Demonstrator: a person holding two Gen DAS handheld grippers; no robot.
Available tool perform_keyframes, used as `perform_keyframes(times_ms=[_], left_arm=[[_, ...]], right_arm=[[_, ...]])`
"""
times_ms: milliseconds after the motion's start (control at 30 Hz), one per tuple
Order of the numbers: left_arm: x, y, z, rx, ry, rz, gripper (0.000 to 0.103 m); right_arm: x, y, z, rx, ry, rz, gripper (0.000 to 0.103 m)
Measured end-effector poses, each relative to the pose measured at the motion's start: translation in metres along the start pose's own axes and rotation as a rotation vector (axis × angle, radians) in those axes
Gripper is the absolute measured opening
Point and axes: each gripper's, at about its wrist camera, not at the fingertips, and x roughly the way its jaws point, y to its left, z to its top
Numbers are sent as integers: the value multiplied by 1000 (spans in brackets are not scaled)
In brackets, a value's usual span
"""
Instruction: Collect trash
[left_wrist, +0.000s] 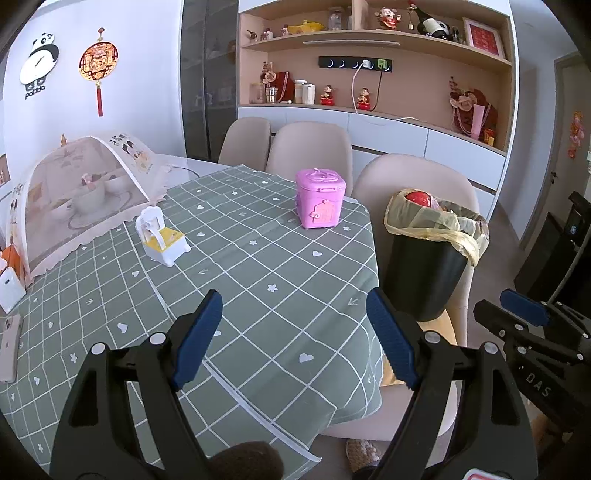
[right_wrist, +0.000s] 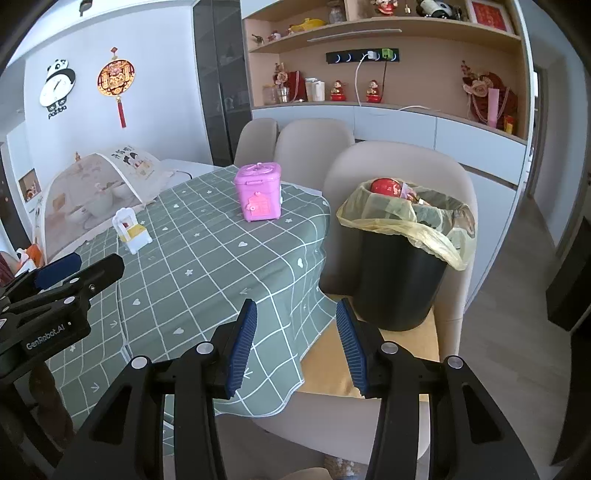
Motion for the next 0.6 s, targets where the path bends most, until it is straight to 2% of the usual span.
perform_keyframes(times_ms=[600], left_arm=[[3,-10,-3,23,26,-67,76]], right_arm=[[-4,-11,-6,29,4,-34,43]])
